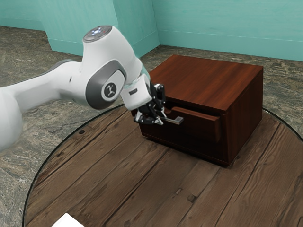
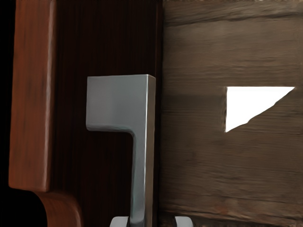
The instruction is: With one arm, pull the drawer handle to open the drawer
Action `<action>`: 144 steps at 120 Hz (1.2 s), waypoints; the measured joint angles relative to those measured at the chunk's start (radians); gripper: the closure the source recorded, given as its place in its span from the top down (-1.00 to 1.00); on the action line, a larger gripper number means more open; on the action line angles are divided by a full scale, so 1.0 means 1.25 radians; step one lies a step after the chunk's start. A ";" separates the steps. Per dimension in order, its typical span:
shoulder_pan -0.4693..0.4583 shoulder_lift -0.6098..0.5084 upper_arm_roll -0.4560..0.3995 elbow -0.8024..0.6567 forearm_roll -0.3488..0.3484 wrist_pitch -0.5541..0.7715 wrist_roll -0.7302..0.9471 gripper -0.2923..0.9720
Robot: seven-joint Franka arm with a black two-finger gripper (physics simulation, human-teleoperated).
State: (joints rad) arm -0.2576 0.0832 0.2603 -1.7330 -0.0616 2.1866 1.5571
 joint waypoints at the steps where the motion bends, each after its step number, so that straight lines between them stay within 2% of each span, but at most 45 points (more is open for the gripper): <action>1: 0.000 -0.001 0.000 -0.002 0.000 0.000 0.000 -0.49; 30: -0.002 -0.031 -0.003 -0.046 0.000 0.001 0.000 -0.48; 94: -0.005 -0.173 -0.012 -0.203 0.010 0.018 -0.009 -0.50; 144: -0.004 -0.285 -0.032 -0.318 0.044 0.026 -0.025 -0.49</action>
State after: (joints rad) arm -0.2621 -0.2731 0.2203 -2.1304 -0.0065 2.2191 1.5257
